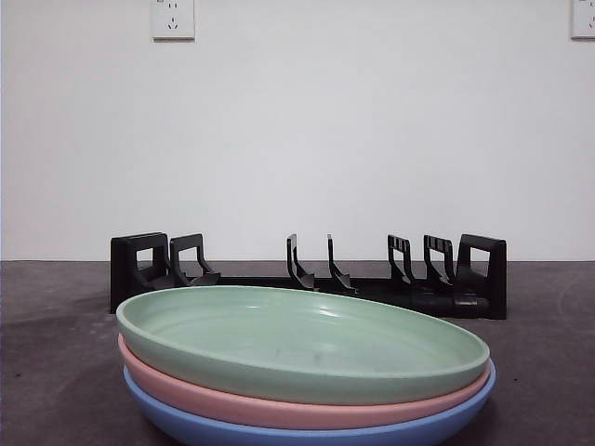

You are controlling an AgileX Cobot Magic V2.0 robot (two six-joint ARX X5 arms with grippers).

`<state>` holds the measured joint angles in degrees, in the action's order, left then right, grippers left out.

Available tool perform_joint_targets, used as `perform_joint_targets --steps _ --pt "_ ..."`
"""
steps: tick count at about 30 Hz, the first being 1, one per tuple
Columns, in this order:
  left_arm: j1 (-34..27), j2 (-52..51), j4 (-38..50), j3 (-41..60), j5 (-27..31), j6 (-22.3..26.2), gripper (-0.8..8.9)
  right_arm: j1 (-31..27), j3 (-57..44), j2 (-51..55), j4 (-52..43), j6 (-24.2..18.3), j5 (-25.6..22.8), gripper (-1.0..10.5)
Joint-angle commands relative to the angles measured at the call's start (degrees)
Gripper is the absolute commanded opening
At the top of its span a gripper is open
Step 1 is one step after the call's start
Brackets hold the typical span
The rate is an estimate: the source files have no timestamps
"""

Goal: Place the plate

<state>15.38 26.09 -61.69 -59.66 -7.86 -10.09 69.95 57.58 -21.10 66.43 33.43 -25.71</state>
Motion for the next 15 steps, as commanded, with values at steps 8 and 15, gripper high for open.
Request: perform_joint_targets --steps 8,15 --pt "-15.65 -12.87 31.78 31.98 0.0 9.38 0.06 0.68 0.24 -0.11 -0.35 0.46 -0.26 0.2" --pt "-16.92 -17.33 50.53 50.34 2.49 9.38 0.06 0.68 0.24 -0.11 -0.35 0.44 -0.26 0.2"
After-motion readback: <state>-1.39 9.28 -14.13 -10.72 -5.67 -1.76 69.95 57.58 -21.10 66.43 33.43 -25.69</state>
